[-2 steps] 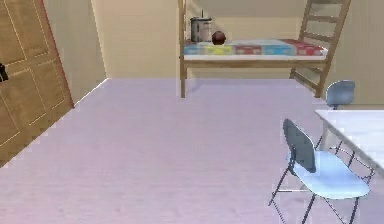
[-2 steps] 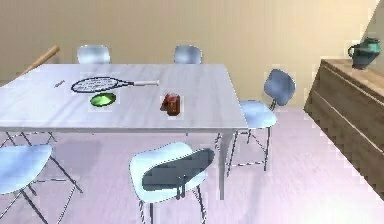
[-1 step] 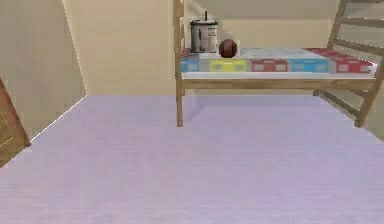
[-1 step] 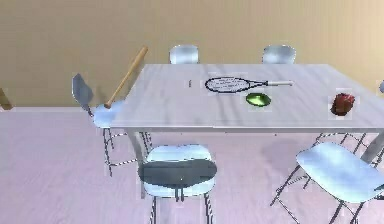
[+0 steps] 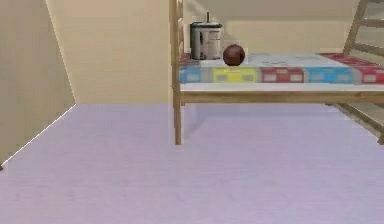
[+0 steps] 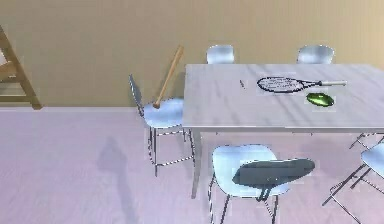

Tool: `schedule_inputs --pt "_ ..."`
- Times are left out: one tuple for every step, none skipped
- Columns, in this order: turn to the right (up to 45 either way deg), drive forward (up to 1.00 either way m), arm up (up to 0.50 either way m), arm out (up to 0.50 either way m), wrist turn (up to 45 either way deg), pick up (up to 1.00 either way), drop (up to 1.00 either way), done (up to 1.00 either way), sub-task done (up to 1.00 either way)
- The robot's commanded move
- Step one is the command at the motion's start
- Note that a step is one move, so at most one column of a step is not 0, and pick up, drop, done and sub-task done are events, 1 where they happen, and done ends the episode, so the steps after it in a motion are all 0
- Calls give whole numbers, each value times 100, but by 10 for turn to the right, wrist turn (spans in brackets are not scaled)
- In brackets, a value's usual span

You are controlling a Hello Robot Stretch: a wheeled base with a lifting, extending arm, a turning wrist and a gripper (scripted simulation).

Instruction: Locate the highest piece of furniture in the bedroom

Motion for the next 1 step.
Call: schedule_inputs --pt "450 0 0 0 0 0 0 0 0"
